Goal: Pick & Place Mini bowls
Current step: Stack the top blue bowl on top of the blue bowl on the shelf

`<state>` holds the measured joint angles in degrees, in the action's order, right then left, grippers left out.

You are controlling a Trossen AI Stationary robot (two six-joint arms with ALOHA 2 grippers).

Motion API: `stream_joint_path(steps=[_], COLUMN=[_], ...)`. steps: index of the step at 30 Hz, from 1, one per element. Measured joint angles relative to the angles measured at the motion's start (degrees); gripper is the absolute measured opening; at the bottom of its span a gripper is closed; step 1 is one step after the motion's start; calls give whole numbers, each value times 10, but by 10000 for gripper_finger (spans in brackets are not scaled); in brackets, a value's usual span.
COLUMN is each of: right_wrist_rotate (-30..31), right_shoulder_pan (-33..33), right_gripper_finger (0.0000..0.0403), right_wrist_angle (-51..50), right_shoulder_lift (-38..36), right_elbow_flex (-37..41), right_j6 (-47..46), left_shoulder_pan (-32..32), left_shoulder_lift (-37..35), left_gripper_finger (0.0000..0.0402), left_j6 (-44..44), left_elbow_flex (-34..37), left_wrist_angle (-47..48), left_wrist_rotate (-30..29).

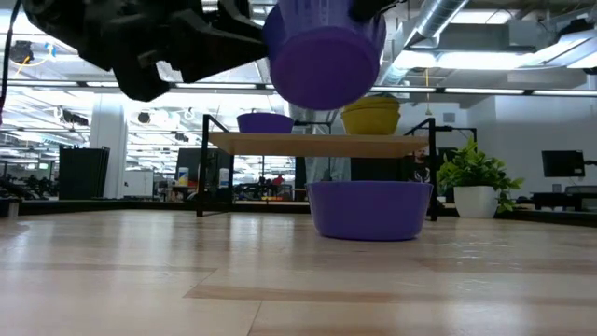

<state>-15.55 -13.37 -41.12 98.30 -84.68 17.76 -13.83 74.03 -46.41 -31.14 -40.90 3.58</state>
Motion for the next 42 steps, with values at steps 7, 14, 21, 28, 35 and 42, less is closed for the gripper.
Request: stream_joint_path(steps=[7, 14, 21, 28, 35, 42], right_wrist_rotate=[-6, -5, -1, 45, 86, 80], right_shoulder_pan=[0, -1, -1, -1, -4, -5], right_gripper_finger=[0, 0, 9, 79, 155, 181], right_wrist_angle=[-4, 0, 2, 32, -81, -174], right_shoulder_lift=[-1, -1, -1, 0, 1, -2], right_elbow_flex=[0, 0, 0, -15, -111, -195], right_j6=[3, 8, 16, -6, -9, -10], left_shoulder_pan=[7, 7, 7, 10, 21, 20], left_shoulder_lift=[13, 12, 12, 11, 1, -32], left_gripper_finger=[103, 62, 13, 8, 8, 8], left_j6=[30, 34, 40, 57, 70, 86], left_elbow_flex=[2, 2, 2, -2, -3, -1], left_wrist_angle=[-45, -49, -48, -63, -52, 8], left_wrist_rotate=[15, 43, 73, 39, 44, -10])
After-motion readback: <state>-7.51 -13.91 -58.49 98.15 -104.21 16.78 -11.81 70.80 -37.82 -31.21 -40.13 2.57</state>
